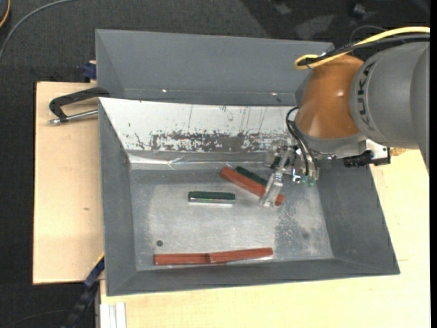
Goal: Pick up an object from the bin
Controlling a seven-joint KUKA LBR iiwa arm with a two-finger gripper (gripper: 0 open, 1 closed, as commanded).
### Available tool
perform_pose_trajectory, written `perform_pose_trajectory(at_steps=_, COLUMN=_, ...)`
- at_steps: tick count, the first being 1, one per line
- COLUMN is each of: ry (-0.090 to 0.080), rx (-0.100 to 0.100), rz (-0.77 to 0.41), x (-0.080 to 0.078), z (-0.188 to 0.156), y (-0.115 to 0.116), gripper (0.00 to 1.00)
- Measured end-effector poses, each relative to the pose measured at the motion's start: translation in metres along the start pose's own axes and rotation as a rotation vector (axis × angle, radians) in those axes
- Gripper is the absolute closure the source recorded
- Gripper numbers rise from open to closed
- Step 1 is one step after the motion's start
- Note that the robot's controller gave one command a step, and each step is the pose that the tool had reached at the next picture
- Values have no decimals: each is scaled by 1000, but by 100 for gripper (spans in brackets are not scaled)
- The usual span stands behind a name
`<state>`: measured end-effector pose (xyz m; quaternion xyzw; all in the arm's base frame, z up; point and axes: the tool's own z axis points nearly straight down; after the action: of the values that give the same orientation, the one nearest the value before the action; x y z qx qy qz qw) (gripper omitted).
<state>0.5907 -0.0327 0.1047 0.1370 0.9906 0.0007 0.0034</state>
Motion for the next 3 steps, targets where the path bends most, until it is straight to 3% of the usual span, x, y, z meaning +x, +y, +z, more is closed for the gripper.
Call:
perform_pose_trajectory(at_steps=1, ry=10, rx=2, rz=225, x=12, z=35, y=6, gripper=0)
perform_pose_trajectory(at_steps=2, ry=6, rx=3, rz=224, x=11, z=34, y=6, gripper=0)
perform_pose_trajectory(at_steps=3, ry=6, rx=3, rz=223, x=11, z=34, y=6, gripper=100)
